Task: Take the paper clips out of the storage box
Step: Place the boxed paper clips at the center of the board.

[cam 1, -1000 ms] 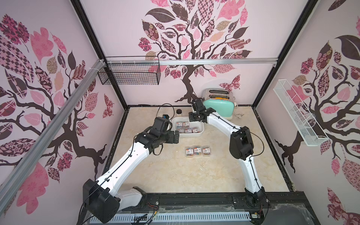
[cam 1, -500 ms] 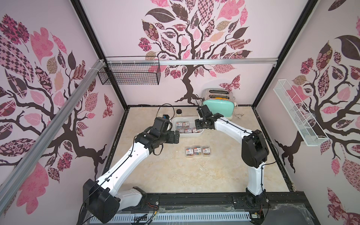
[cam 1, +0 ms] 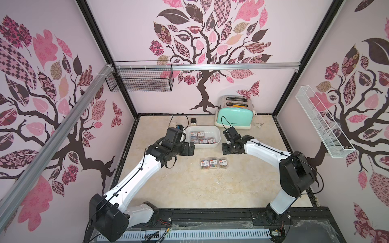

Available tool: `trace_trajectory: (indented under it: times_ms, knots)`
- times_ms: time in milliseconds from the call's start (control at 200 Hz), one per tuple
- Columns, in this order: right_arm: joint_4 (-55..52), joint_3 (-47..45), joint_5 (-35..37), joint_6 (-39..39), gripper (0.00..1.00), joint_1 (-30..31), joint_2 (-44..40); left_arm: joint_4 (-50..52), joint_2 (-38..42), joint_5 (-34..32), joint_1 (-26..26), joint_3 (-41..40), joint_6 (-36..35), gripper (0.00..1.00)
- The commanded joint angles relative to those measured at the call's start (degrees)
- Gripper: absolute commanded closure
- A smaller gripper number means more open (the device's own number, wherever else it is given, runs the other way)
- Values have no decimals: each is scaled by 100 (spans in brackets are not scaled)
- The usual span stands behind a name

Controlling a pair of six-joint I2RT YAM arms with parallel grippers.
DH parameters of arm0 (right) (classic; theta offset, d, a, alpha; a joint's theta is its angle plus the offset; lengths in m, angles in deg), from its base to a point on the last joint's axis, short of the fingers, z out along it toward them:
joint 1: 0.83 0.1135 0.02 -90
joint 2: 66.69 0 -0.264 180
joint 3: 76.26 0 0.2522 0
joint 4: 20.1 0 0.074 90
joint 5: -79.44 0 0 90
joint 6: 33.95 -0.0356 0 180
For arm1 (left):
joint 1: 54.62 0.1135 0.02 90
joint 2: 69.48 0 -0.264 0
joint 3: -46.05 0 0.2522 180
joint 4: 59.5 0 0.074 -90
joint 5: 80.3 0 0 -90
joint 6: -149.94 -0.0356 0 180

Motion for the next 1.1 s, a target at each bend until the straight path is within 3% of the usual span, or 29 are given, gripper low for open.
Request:
trace_trajectory:
  times_ms: [0, 600, 1095]
  knots:
    - [216, -239, -119, -281, 69, -87, -372, -61, 119, 91, 25, -88, 53, 2]
    - [458, -1145, -443, -874, 67, -105, -504, -60, 93, 194, 24, -103, 72, 2]
    - [462, -1275, -408, -909, 56, -114, -445, -105, -4, 243, 25, -106, 82, 2]
